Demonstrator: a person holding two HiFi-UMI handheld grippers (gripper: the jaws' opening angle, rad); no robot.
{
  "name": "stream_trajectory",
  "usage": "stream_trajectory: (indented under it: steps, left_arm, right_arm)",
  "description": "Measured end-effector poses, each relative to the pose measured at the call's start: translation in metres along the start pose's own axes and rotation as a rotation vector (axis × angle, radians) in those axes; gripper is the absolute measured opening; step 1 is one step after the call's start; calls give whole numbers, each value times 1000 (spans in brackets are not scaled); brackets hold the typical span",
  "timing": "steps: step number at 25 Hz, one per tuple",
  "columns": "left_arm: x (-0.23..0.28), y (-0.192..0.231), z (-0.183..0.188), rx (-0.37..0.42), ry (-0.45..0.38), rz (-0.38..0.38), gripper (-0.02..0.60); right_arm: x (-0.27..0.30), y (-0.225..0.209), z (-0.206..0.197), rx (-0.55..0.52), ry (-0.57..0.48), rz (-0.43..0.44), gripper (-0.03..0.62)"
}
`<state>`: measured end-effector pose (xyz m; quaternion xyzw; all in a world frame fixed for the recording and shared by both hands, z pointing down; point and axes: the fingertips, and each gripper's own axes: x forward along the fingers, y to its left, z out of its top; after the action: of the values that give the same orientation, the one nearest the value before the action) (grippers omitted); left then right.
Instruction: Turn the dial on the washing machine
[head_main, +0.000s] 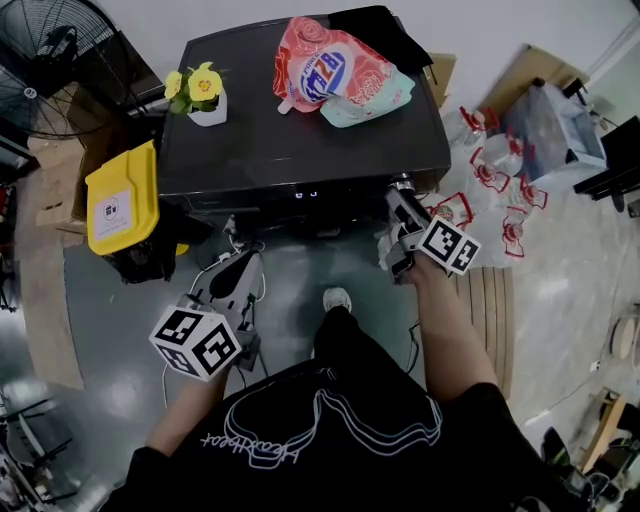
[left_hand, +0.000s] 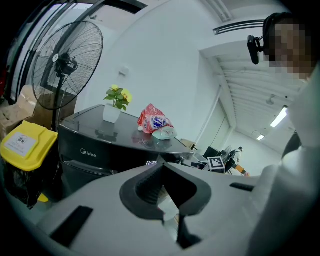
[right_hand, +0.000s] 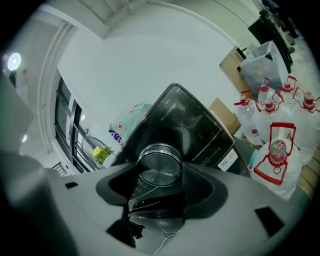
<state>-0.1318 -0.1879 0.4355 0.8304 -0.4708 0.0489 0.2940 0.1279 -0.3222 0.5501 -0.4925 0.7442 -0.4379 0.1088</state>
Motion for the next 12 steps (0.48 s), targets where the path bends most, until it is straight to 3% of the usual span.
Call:
stream_trajectory:
  steps: [6,12]
  left_arm:
    - [1,2,2,10,-10,2,5]
    - [1,6,4,16,-12,10,5]
  right_arm:
    - [0,-2,-1,110,-17,30,281]
    - [-2,-5,-3,365,-51,61,281]
